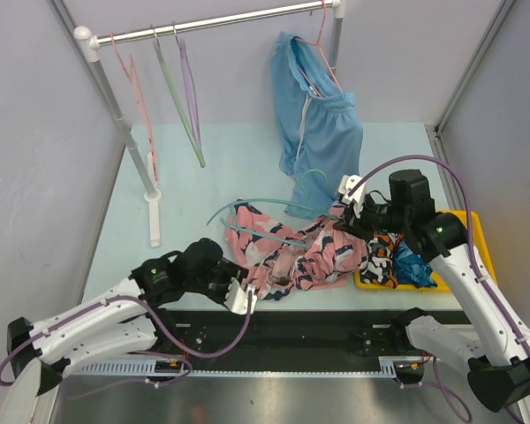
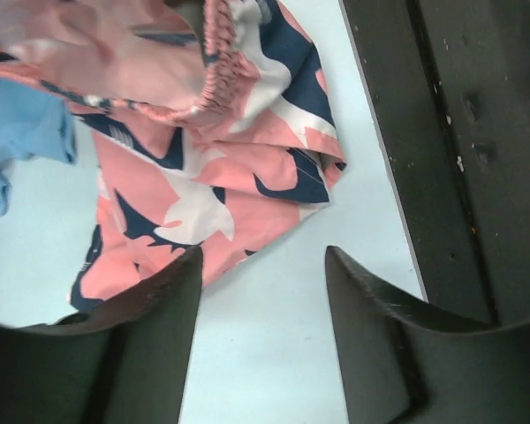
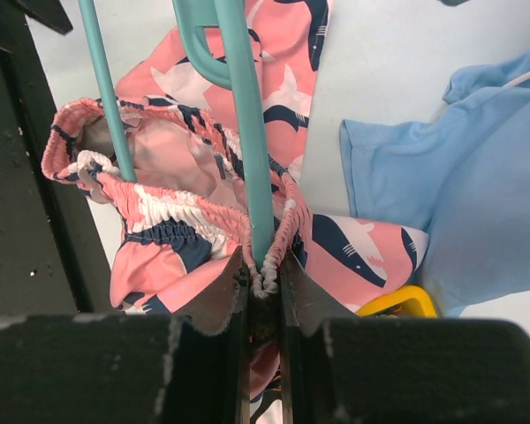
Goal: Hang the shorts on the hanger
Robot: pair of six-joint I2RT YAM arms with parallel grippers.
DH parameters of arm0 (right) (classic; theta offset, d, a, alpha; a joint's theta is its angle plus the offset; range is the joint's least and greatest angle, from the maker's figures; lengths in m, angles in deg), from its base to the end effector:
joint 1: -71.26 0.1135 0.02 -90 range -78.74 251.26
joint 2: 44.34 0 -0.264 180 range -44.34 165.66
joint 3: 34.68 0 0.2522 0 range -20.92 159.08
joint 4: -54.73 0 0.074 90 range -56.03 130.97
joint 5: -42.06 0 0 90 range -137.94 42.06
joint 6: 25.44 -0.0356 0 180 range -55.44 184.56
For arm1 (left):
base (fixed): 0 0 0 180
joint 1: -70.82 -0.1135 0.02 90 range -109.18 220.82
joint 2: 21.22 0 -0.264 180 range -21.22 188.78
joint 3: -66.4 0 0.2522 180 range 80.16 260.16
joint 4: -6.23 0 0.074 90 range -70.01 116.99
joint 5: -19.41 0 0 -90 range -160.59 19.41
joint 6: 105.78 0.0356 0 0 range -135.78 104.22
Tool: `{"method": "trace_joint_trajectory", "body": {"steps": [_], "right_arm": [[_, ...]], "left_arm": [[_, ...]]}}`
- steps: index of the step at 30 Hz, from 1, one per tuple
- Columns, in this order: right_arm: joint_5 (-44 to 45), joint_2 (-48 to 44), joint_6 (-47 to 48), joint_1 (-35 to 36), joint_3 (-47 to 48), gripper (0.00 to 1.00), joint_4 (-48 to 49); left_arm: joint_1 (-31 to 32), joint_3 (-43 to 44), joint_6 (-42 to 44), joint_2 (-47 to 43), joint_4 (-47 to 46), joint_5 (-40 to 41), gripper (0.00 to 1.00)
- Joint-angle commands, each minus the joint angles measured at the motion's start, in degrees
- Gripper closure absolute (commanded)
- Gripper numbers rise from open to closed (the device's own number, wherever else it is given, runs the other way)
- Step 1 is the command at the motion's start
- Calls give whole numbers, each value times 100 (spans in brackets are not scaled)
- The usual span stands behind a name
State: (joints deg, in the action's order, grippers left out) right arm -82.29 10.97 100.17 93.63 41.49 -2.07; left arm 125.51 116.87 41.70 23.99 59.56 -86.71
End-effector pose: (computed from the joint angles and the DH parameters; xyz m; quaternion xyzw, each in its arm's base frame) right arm 0.1672 0.0906 0.3597 -0.5298 0.6794 0.2112 0.4616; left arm 0.0829 -0.1342 0.2435 0.7953 0.4742 -0.1223 0.3573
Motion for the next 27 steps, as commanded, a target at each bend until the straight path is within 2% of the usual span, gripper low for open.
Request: {"method": "trace_joint_trajectory", "body": {"steps": [1, 4, 7, 10, 14, 15, 19, 22, 23, 25, 26, 27], "right_arm": [[-213, -20, -19, 39, 307, 100, 94], [-134, 50, -125, 136, 324, 100, 173], [-116, 94, -186, 171, 315, 100, 262], [-90, 147, -230, 197, 342, 100, 262], [-28, 138, -239, 215, 333, 100, 209], [-11, 138, -231, 206, 342, 100, 166], [-28, 129, -187, 206, 350, 100, 121], [-45, 112, -125, 206, 359, 100, 51], [-28, 86, -12, 206, 359, 100, -1], [7, 59, 129, 180, 333, 100, -116], [7, 24, 191, 171, 316, 100, -151], [-2, -28, 331, 154, 263, 100, -204]], "left_arm": [[-47, 221, -69, -512, -36, -531, 36], [14, 607, -289, -286, -292, -787, 29], [339, 837, -44, 233, -362, -858, 24], [594, 960, 71, 803, -792, -796, 23], [875, 1312, 456, 1726, -592, -718, 23], [954, 1382, 466, 2102, -504, -665, 24], [999, 1401, 238, 2614, -757, -428, 24], [999, 1400, 256, 2782, -697, -278, 37], [999, 1400, 351, 2783, -409, -208, 48], [999, 1296, 571, 2608, 13, -129, 60], [964, 1217, 642, 2468, 189, -15, 71], [929, 1129, 712, 2327, 557, 29, 76]]}}
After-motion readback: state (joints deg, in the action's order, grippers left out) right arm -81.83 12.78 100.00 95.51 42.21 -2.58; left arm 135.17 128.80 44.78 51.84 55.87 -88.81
